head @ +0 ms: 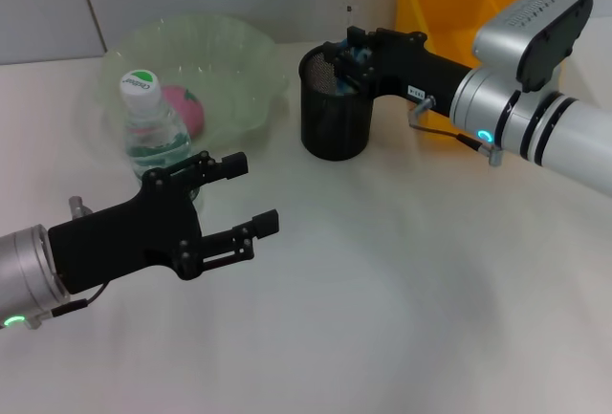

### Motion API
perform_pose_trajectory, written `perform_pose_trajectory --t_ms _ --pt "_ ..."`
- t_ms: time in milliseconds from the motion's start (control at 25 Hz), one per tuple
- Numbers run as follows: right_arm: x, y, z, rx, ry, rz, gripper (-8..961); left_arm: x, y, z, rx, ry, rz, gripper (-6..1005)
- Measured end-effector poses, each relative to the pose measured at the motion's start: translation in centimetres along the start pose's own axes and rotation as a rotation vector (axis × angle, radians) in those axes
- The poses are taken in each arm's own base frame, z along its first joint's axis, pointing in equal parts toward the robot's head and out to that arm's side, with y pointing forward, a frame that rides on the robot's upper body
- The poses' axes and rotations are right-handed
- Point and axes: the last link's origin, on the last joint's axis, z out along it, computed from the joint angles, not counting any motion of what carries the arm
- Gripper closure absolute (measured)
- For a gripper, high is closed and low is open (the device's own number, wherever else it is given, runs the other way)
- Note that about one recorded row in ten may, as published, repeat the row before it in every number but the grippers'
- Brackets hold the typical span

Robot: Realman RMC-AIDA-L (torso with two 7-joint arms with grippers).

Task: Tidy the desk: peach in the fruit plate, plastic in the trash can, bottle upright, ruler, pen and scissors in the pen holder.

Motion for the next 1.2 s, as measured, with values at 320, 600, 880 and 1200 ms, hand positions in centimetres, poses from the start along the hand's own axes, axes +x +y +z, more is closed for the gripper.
perform_pose_trajectory --t_ms 320,600,880,1200 --pt "0.2 0.1 -1.4 -0.023 -0.053 0.027 411 0.0 0.0 -0.1 0.002 0.0 -0.003 209" --pt "-0.1 -1.0 -4.3 -0.048 -0.119 0.133 242 0.0 0.0 -0.2 -0.001 -0.005 -0.016 208" --pt "-1.6 -1.1 -11.6 -0.249 -0.175 0.2 220 0.3 -0.2 -0.5 -0.017 -0.035 -0.069 207" --pt "-2.0 -1.3 -15.3 -0.491 0.086 0.224 223 0.8 -0.1 -1.0 -0.064 -0.09 -0.127 207"
